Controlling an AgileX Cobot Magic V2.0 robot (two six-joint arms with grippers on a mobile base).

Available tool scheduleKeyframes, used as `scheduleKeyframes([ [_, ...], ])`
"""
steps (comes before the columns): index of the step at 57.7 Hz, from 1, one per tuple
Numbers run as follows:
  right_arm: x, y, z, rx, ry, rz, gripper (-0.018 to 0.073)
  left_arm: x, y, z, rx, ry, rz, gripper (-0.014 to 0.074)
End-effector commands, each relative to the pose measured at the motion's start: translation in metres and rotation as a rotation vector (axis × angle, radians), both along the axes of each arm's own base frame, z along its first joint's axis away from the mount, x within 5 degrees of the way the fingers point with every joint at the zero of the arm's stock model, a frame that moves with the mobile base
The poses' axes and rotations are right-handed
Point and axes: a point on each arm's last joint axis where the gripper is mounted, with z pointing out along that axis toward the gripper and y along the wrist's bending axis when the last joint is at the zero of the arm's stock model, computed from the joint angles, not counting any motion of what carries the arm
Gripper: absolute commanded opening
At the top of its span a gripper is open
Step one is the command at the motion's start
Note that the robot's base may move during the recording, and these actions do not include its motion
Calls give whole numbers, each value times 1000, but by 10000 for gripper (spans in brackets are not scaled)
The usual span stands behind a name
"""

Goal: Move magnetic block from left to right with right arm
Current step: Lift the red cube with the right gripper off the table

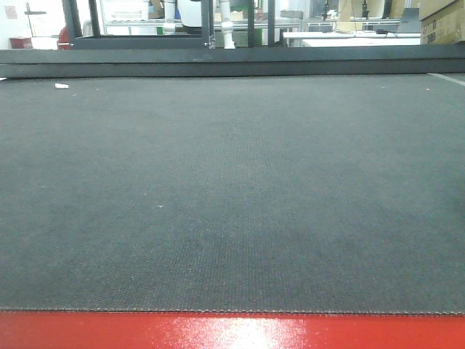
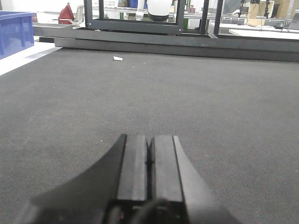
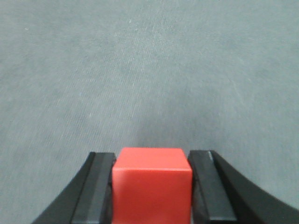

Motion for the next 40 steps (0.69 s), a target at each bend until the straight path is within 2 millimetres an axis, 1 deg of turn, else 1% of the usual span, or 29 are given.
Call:
scheduleKeyframes([
  [1,-19,-4,14,21,-174,12,225,-2,0,7,-14,-93,2,-126],
  [6,-38,-8,16,31,-225,9,225,-2,0,7,-14,-93,2,-126],
  [13,-66,-14,27,54,-344,6,225,-2,0,7,-14,-93,2,-126],
  [25,-104,-22,39,92,-529,5,225,-2,0,7,-14,-93,2,-126],
  [34,-124,-26,42,111,-621,4,225,-2,0,7,-14,-93,2,-126],
  [40,-126,-26,42,113,-630,4,225,-2,0,7,-14,-93,2,-126],
])
